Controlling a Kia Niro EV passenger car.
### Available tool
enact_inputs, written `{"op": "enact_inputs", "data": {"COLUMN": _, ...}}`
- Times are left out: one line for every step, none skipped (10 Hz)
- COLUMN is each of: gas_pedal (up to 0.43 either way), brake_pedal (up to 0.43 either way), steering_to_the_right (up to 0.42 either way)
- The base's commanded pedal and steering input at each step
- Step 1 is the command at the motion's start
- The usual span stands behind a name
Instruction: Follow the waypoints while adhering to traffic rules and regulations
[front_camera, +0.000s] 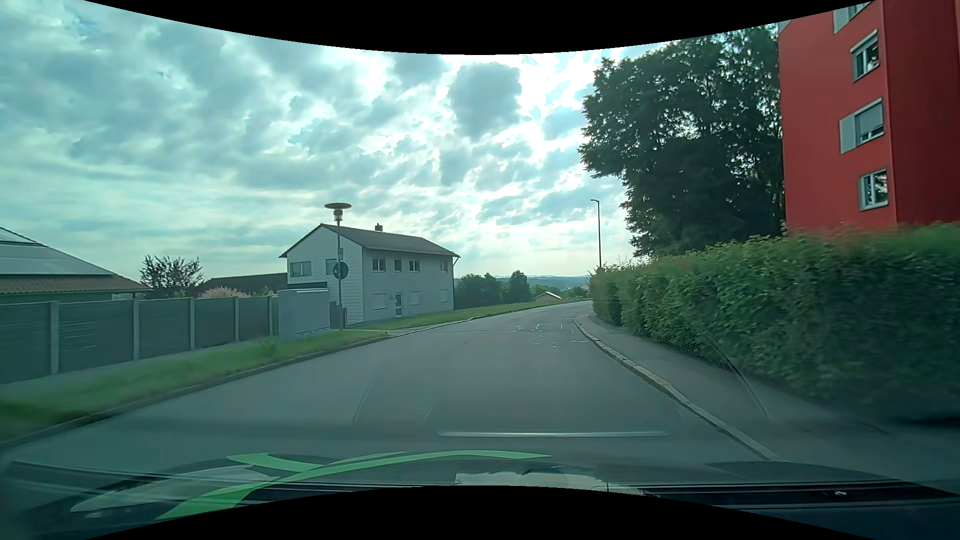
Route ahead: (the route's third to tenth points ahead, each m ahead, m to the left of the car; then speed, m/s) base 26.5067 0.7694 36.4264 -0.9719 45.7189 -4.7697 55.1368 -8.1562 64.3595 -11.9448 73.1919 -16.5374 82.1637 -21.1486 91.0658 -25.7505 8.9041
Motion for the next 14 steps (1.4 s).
{"op": "enact_inputs", "data": {"gas_pedal": 0.177, "brake_pedal": 0.0, "steering_to_the_right": 0.009}}
{"op": "enact_inputs", "data": {"gas_pedal": 0.177, "brake_pedal": 0.0, "steering_to_the_right": 0.013}}
{"op": "enact_inputs", "data": {"gas_pedal": 0.177, "brake_pedal": 0.0, "steering_to_the_right": 0.016}}
{"op": "enact_inputs", "data": {"gas_pedal": 0.177, "brake_pedal": 0.0, "steering_to_the_right": 0.017}}
{"op": "enact_inputs", "data": {"gas_pedal": 0.169, "brake_pedal": 0.0, "steering_to_the_right": 0.017}}
{"op": "enact_inputs", "data": {"gas_pedal": 0.15, "brake_pedal": 0.0, "steering_to_the_right": 0.018}}
{"op": "enact_inputs", "data": {"gas_pedal": 0.13, "brake_pedal": 0.0, "steering_to_the_right": 0.02}}
{"op": "enact_inputs", "data": {"gas_pedal": 0.118, "brake_pedal": 0.0, "steering_to_the_right": 0.022}}
{"op": "enact_inputs", "data": {"gas_pedal": 0.118, "brake_pedal": 0.0, "steering_to_the_right": 0.024}}
{"op": "enact_inputs", "data": {"gas_pedal": 0.118, "brake_pedal": 0.0, "steering_to_the_right": 0.024}}
{"op": "enact_inputs", "data": {"gas_pedal": 0.118, "brake_pedal": 0.0, "steering_to_the_right": 0.024}}
{"op": "enact_inputs", "data": {"gas_pedal": 0.118, "brake_pedal": 0.0, "steering_to_the_right": 0.024}}
{"op": "enact_inputs", "data": {"gas_pedal": 0.11, "brake_pedal": 0.0, "steering_to_the_right": 0.024}}
{"op": "enact_inputs", "data": {"gas_pedal": 0.098, "brake_pedal": 0.0, "steering_to_the_right": 0.024}}
